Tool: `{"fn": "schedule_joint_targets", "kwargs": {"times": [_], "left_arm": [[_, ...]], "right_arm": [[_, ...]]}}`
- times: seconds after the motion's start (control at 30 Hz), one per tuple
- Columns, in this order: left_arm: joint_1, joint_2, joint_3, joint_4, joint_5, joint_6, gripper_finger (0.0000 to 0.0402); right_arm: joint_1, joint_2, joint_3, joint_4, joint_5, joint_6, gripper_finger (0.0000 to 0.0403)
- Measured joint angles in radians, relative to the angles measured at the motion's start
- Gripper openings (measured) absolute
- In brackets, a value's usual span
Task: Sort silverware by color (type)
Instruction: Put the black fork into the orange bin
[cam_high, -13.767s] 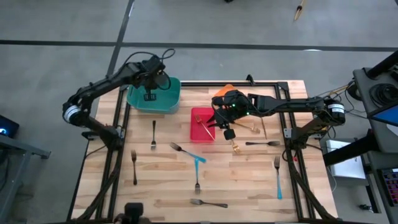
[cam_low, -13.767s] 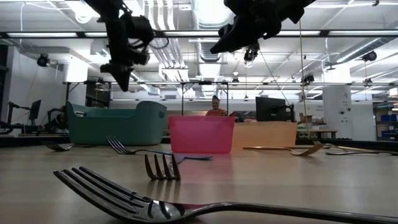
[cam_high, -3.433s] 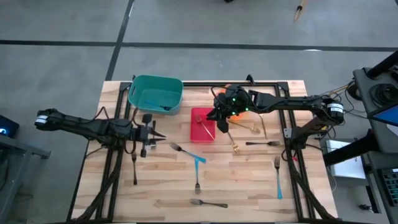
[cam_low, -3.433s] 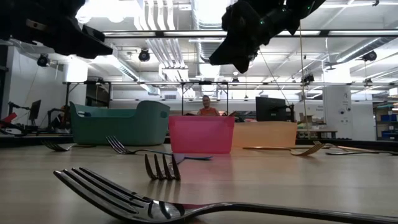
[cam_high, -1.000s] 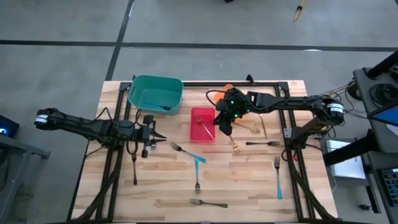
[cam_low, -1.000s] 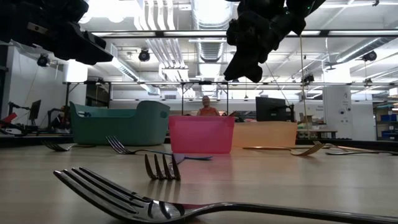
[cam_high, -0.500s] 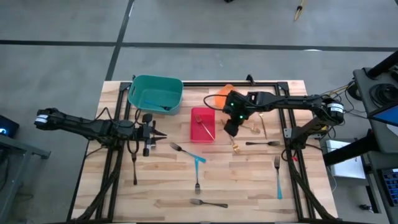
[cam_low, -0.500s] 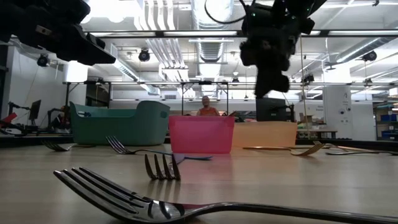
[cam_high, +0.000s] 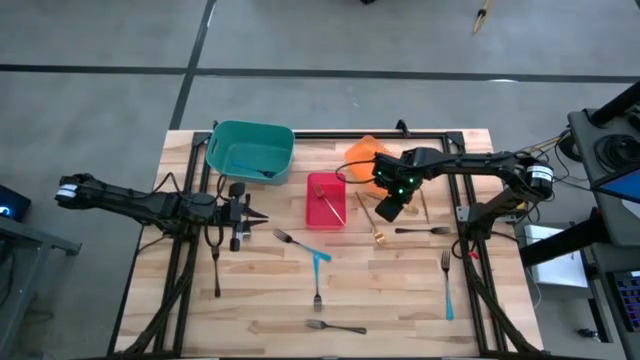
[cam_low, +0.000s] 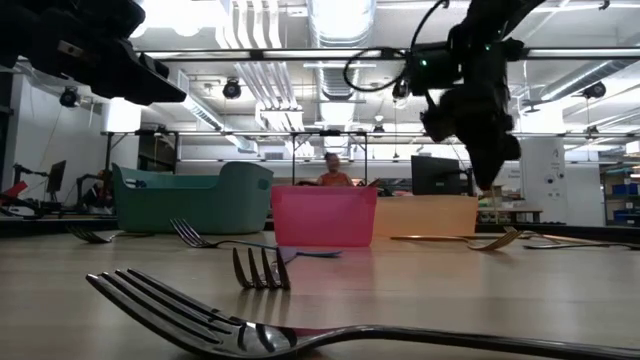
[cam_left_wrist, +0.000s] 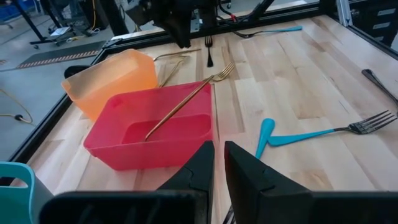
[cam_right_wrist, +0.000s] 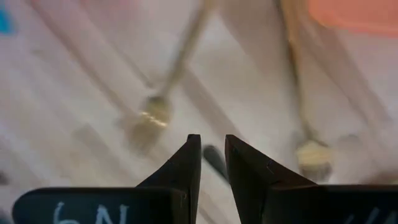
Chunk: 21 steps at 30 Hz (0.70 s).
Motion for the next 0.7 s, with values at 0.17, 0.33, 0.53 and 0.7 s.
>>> {"fn": "schedule_joint_targets", "kwargs": {"times": [0.17,0.33,0.53,0.7], "left_arm": [[0.0,0.0,0.0,0.0,-0.001,0.0,0.002],[0.0,0.0,0.0,0.0,-0.001,0.0,0.002],[0.0,0.0,0.0,0.0,-0.001,0.0,0.002],[0.0,0.0,0.0,0.0,-0.001,-0.023,0.002]], "right_arm": [[-0.003,0.0,-0.054,-0.002,0.158,-0.003,0.0063],[-0.002,0.0,-0.086,-0.008,0.132,-0.09,0.0063],[0.005,0.0,-0.119,-0.007,0.061,-0.098,0.0063],[0.018,0.0,-0.16,-0.01,0.038,-0.06,0.0074]]}}
